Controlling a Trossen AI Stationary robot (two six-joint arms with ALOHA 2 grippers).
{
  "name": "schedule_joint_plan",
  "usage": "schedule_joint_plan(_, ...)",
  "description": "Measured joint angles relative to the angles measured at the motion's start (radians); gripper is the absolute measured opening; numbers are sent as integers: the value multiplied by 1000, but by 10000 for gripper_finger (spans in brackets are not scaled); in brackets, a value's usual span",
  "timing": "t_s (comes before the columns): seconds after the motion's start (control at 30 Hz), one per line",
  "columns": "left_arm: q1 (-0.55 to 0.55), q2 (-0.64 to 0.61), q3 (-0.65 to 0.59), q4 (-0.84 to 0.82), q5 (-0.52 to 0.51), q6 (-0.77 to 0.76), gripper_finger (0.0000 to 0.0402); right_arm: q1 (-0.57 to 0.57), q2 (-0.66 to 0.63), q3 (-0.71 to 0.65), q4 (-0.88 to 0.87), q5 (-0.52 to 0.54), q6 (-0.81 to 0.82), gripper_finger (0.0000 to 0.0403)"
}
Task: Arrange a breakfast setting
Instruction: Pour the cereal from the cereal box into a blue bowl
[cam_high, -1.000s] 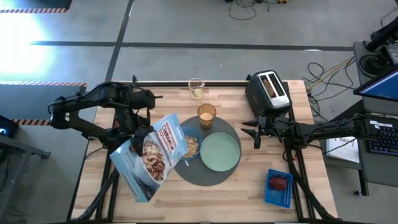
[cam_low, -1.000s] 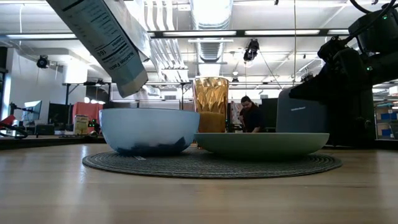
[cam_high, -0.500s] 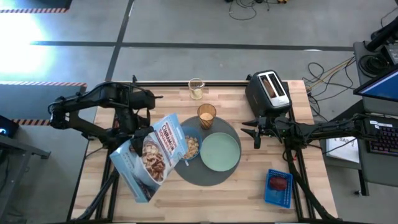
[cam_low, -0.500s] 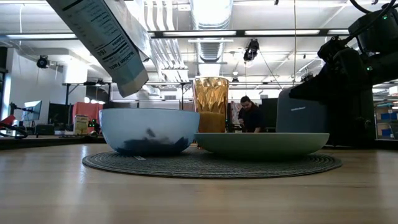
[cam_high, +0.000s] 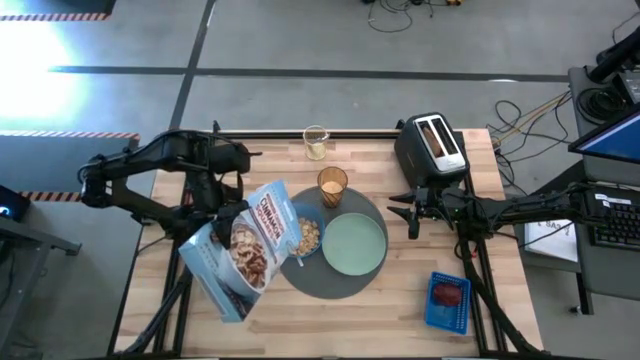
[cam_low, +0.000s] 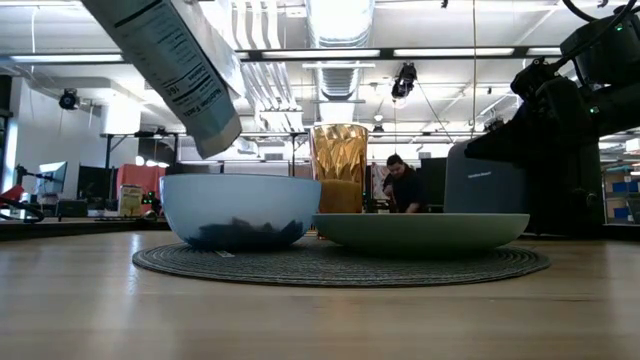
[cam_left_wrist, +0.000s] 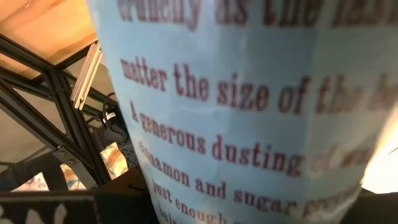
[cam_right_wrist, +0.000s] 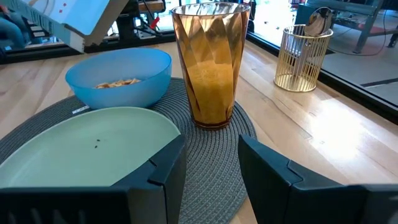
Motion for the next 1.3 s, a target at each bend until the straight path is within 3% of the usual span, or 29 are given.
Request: schedule_joint_plan(1.3,25,0,-19,0,-5,5,192,0,0,0,-1,0,1,134)
